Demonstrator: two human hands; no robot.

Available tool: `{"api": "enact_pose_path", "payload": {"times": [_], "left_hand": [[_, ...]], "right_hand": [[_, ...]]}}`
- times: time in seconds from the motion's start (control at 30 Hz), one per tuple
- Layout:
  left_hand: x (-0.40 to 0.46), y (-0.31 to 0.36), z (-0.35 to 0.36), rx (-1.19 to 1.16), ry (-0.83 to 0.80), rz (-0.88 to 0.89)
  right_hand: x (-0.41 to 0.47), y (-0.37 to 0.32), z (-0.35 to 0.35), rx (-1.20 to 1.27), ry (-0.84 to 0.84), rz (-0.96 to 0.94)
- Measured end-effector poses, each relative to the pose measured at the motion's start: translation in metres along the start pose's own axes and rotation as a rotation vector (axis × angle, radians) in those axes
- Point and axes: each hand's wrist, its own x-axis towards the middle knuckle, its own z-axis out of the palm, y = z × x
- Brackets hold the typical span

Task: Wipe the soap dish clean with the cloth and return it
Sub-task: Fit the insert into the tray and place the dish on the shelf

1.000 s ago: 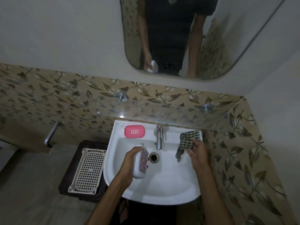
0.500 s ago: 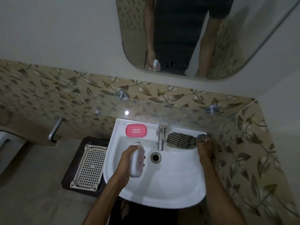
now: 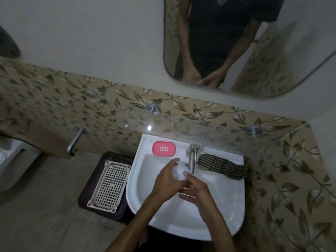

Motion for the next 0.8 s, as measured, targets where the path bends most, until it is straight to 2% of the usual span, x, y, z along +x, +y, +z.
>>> {"api": "enact_pose_path", "payload": {"times": [0.1,0.2,0.43,0.57,0.63,0.7,0.73,0.77,0.8], "left_hand": [[-0.002,-0.006,-0.002,0.189,-0.035,0.157],[0.000,-0.016,-0.012,0.183,-0.042,0.199],[-0.006,-0.041,-0.041,-0.229,0.094,0.241],[0.007,-0.046,-0.050,-0.488,0.274,0.116],[0.013,-0.048,-0.058,-0.627,0.360,-0.007],[0.020,-0.054,-0.066,-0.699,0.404,-0.099],[0.021,-0.058,-0.069,-0.700,0.409,-0.125],[0.022,-0.060,-0.071,-0.693,0.405,-0.144],[0.023,-0.063,-0.073,-0.679,0.402,-0.160]], "right_hand": [[0.005,0.002,0.015,0.037,0.149,-0.071],[0.015,0.004,0.017,0.136,0.204,0.003],[0.031,0.008,0.032,0.450,0.072,0.062],[0.054,0.004,0.046,0.432,-0.033,0.153],[0.074,-0.004,0.054,0.196,0.092,0.085],[0.095,-0.009,0.063,-0.435,0.314,-0.185],[0.104,-0.012,0.067,-0.821,0.348,-0.315],[0.113,-0.016,0.072,-1.127,0.308,-0.419],[0.122,-0.020,0.078,-1.326,0.230,-0.479]]}}
